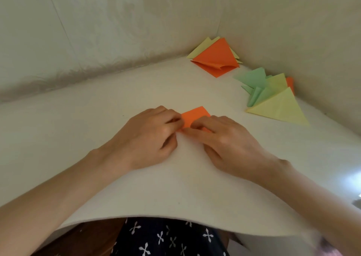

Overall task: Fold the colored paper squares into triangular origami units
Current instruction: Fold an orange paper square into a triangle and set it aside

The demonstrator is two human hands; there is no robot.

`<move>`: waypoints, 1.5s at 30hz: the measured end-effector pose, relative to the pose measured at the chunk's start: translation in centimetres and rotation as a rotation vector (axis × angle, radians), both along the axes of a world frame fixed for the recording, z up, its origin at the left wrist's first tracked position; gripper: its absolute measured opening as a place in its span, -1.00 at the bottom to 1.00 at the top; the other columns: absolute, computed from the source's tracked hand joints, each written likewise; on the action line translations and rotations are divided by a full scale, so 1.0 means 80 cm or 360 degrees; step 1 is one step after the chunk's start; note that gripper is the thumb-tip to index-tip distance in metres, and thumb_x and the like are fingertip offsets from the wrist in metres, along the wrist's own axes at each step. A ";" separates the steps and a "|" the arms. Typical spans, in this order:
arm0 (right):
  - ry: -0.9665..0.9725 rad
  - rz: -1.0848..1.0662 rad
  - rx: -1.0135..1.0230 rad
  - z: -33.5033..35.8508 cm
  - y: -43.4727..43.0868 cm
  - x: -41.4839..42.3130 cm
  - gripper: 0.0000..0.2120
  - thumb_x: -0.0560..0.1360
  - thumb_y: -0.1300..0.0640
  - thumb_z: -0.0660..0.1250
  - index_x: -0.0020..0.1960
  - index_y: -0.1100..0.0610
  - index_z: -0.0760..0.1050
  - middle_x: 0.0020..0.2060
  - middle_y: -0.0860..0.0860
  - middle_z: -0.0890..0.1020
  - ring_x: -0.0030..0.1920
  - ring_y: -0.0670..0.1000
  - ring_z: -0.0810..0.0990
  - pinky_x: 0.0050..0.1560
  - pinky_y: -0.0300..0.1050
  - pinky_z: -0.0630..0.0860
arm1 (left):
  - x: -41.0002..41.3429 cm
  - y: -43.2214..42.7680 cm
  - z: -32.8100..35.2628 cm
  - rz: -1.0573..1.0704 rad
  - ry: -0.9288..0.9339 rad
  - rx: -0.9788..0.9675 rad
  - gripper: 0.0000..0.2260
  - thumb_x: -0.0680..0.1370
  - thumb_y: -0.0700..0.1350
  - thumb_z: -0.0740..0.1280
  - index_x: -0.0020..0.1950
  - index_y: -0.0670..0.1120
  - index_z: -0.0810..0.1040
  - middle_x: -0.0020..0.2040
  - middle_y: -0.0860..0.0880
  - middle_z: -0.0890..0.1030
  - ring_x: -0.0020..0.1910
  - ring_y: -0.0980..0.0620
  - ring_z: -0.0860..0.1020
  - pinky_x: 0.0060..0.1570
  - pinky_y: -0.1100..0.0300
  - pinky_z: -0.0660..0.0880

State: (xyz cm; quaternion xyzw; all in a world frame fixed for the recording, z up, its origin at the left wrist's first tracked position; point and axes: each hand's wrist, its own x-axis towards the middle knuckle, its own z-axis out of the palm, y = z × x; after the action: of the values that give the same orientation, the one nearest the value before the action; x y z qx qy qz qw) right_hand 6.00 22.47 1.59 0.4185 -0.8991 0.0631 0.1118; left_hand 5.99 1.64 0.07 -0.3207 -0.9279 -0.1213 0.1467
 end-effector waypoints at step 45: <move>0.0087 -0.0110 -0.0268 -0.012 0.002 -0.006 -0.62 0.37 0.25 0.08 -0.05 0.19 0.65 -0.12 0.07 0.64 -0.22 0.16 0.58 -0.23 -0.01 0.50 | 0.020 -0.048 0.018 0.0196 0.0227 0.0025 -0.66 0.56 -0.04 0.13 -0.07 -0.11 0.69 0.09 -0.05 0.64 0.04 -0.07 0.57 0.17 0.06 0.32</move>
State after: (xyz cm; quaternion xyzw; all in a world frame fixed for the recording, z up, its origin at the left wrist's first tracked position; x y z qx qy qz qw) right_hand 5.54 22.59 0.65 0.3780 -0.9011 0.1230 0.1732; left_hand 7.57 -2.21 1.55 -0.2698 -0.9320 -0.0963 0.2221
